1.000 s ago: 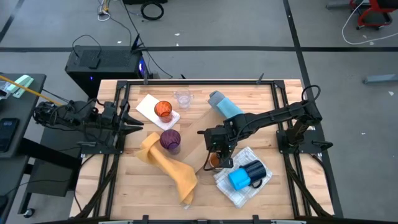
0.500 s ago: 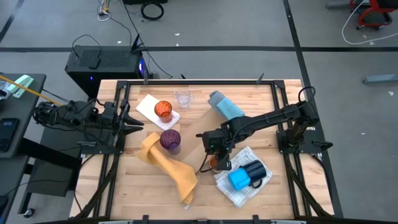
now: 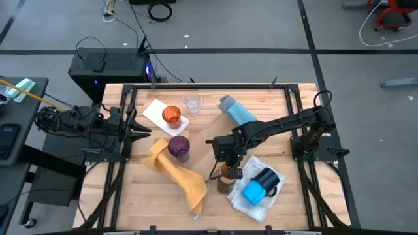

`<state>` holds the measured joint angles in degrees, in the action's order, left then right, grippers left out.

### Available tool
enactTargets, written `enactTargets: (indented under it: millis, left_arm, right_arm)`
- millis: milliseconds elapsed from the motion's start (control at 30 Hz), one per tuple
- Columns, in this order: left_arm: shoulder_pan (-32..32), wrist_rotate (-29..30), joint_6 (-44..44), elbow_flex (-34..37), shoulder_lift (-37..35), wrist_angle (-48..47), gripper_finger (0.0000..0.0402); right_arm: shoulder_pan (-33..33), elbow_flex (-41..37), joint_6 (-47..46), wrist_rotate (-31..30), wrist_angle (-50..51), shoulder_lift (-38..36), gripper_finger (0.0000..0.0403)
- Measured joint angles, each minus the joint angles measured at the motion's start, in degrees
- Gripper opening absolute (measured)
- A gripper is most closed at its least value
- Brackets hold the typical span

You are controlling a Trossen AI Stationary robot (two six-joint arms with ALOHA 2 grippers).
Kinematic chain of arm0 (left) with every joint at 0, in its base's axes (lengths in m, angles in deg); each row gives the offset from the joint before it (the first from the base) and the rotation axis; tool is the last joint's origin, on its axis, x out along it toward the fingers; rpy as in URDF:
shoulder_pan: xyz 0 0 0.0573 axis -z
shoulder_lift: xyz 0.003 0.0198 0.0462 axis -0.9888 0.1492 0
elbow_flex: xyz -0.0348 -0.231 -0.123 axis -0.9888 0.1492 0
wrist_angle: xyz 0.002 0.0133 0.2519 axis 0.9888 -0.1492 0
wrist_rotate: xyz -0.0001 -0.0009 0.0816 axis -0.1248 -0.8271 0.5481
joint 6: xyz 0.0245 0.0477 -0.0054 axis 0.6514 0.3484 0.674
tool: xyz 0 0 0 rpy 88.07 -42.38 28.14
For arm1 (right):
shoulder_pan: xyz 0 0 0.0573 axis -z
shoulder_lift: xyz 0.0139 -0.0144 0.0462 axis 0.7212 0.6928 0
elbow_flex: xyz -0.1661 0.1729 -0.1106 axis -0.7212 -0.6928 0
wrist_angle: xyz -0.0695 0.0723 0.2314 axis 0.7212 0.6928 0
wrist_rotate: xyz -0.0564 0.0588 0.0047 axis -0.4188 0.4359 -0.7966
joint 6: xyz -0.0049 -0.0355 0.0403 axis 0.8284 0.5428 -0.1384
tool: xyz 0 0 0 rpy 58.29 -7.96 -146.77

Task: Stack small to large cups/mugs on shelf
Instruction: Remove the orange cup from the top of the black cup

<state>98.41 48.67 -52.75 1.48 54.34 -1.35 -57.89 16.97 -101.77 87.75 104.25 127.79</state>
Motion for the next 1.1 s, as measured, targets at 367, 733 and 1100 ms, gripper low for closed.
enactTargets:
  millis: [367, 733, 1100]
  left_arm:
    - [0.0, 0.0, 0.11, -0.02, 0.0, -0.17, 0.0067]
    - [0.0, 0.01, 0.13, 0.0, 0.0, -0.17, 0.0071]
    - [0.0, 0.02, 0.11, -0.01, 0.0, -0.66, 0.0075]
  right_arm:
    - [0.0, 7.31, 0.04, -2.07, 6.22, 0.0, 0.0003]
    - [0.0, 14.96, -0.43, -3.76, 13.24, -0.07, 0.0002]
    - [-0.03, 19.25, -0.46, -4.82, 16.39, -0.07, 0.0002]
